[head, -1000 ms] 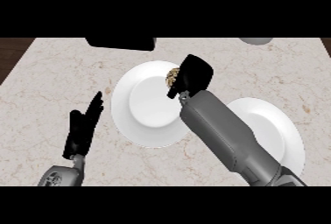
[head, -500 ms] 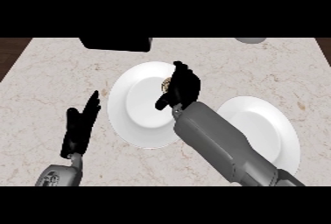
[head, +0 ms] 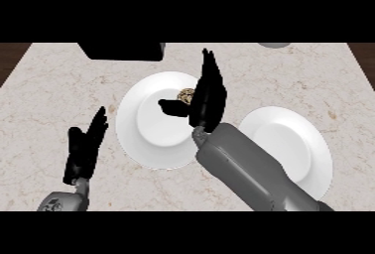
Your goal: Pick the cupcake from the plate and place it in the plate
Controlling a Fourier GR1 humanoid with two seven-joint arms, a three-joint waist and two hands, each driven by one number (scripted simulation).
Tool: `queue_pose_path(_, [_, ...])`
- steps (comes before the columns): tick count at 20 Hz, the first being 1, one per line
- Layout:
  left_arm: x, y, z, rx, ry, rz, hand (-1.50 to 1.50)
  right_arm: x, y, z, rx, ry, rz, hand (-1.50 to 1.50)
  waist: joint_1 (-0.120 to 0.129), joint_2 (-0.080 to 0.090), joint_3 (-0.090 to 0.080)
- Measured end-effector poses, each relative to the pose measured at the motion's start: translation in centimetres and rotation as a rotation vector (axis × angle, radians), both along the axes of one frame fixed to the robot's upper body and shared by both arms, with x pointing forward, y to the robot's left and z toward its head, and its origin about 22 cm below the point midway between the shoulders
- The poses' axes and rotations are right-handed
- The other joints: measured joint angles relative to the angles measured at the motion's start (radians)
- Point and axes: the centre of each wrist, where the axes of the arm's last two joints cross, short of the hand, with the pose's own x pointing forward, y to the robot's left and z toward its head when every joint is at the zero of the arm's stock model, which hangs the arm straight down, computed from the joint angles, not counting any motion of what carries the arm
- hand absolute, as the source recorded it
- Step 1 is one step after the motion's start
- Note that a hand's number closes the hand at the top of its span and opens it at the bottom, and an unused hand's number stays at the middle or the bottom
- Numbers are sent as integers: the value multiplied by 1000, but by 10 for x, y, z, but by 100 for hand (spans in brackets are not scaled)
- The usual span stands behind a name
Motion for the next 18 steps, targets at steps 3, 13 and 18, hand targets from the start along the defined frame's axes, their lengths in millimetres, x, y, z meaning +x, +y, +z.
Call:
queue_pose_path(3, [-6,4,-2,3,1,5,0,-16,2,-9,63,-32,13,-150,-6,-1,0])
queue_pose_path(13, [-11,-3,5,-3,0,-6,0,-44,14,-46,111,-97,60,-150,-2,3,0])
queue_pose_path(18, [-9,1,1,1,4,2,0,-40,13,-54,118,-91,35,-150,-8,3,-1])
